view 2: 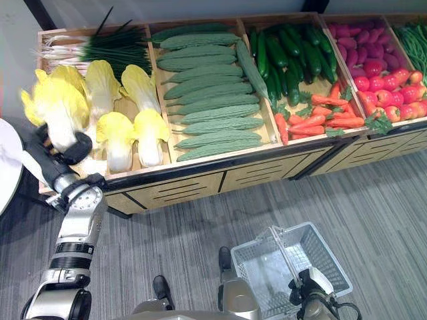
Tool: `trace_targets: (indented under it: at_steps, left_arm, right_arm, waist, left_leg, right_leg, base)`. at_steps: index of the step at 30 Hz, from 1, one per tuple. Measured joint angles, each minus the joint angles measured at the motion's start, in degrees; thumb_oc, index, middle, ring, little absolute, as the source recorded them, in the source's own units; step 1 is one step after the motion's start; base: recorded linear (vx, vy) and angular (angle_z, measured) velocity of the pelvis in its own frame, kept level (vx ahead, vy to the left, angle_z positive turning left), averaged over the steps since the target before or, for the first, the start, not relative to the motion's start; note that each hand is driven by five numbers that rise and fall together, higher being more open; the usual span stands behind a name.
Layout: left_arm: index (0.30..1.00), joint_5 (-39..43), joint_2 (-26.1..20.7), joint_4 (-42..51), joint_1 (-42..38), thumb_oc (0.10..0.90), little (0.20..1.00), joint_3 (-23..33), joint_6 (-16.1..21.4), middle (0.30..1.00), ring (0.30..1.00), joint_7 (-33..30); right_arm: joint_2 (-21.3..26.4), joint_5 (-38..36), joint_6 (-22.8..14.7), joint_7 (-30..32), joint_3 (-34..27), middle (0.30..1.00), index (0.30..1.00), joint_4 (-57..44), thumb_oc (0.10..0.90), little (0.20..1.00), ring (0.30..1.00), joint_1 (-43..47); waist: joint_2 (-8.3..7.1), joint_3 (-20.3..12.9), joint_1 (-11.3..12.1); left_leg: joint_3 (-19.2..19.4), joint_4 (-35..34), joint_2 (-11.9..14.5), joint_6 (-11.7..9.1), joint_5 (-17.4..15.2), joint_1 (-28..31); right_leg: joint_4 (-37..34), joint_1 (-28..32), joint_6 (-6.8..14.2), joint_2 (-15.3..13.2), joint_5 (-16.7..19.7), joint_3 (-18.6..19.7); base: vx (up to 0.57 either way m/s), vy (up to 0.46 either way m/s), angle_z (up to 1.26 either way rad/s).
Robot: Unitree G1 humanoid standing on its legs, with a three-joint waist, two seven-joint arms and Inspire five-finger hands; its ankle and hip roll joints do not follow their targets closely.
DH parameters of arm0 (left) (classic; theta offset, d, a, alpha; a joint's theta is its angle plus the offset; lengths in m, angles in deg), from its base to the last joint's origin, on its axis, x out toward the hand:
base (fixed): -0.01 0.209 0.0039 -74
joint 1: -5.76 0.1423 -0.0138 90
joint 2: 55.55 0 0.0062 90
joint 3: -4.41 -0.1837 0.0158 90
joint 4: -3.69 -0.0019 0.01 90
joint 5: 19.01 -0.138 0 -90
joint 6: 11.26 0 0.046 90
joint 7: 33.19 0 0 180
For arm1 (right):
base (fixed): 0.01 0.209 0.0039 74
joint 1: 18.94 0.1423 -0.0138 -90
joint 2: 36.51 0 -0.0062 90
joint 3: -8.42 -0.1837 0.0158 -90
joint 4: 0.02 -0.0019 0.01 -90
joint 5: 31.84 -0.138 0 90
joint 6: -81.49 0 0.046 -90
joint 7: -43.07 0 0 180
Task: Get the vegetables into the basket
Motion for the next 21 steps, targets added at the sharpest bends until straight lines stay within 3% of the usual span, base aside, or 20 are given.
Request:
trace_targets:
  at_steps: [2, 6, 8, 12, 17, 21]
  left_arm:
    - [0.300, -2.90, 0.34, 4.92, 1.24, 0.400, 0.300, -1.73, 2.15, 0.300, 0.300, 0.79]
    - [0.300, 2.65, -2.45, 8.24, 6.51, 0.400, 0.300, -7.32, 8.96, 0.300, 0.300, 9.53]
    - [0.300, 15.85, -9.46, 6.40, 12.97, 0.400, 0.300, -12.14, 13.13, 0.300, 0.300, 25.02]
    - [0.300, 32.20, -6.86, 6.04, 16.75, 0.400, 0.300, -15.59, 13.03, 0.300, 0.300, 41.34]
    - [0.300, 32.19, -7.09, 6.05, 16.75, 0.400, 0.300, -18.25, 13.04, 0.300, 0.300, 47.23]
    - [0.300, 31.88, -7.07, 6.04, 16.99, 0.400, 0.300, -18.43, 13.02, 0.300, 0.300, 47.89]
  right_arm:
    - [-0.04, -0.14, -0.50, 0.03, -0.41, 0.300, 0.300, 0.64, 0.400, 0.300, 0.300, -0.34]
    - [-0.04, -0.64, -0.75, -0.03, -1.64, 0.300, 0.300, 0.58, 0.400, 0.300, 0.300, -0.58]
    - [0.12, -0.71, -1.05, -0.60, -2.87, 0.300, 0.300, -2.48, 0.400, 0.300, 0.300, -0.64]
    - [0.06, -0.62, -1.39, -3.98, -3.88, 0.300, 0.300, -2.79, 0.400, 0.300, 0.300, -1.14]
    - [0.08, -0.55, -2.24, -4.62, -4.41, 0.300, 0.300, -2.93, 0.400, 0.300, 0.300, -2.06]
    - [0.13, -0.67, -2.35, -4.68, -7.09, 0.300, 0.300, -2.81, 0.400, 0.300, 0.300, -4.23]
  waist:
    - [0.02, -0.01, 0.34]
    - [0.27, -0.12, 0.57]
    - [1.16, -0.61, -0.23]
    - [2.22, -1.20, -0.65]
    - [2.68, -1.98, -1.67]
    - [4.13, -4.01, -2.71]
  left_leg:
    - [-0.61, 0.02, -0.15, 0.09, 0.08, -0.24]
    - [-0.93, 0.02, -0.39, 0.18, 0.13, 0.25]
    - [-0.51, -0.10, -0.69, 0.36, 0.03, 0.67]
    - [0.03, -0.22, -1.04, 0.55, -0.24, 1.76]
    - [1.09, -0.27, -1.14, 0.60, -0.57, 2.97]
    - [1.52, -0.29, -1.23, 0.55, -0.84, 3.78]
  right_leg:
    - [0.00, 0.08, 0.04, -0.26, -0.04, -0.33]
    - [0.00, 0.75, 0.11, -0.54, -0.11, -0.61]
    - [-0.01, 0.95, 0.15, -0.76, -0.08, -0.18]
    - [-0.02, 1.69, 0.32, -0.98, -0.18, 0.46]
    - [-0.02, 2.27, 0.97, -0.96, -0.62, 1.41]
    - [-0.02, 2.88, 1.17, -0.93, -0.78, 1.89]
  base:
    - [-0.05, 0.017, 0.15]
    - [-0.04, 0.027, 0.06]
    - [0.01, 0.043, -0.06]
    - [0.03, 0.010, -0.08]
    - [0.02, 0.000, -0.11]
    - [0.04, 0.034, -0.06]
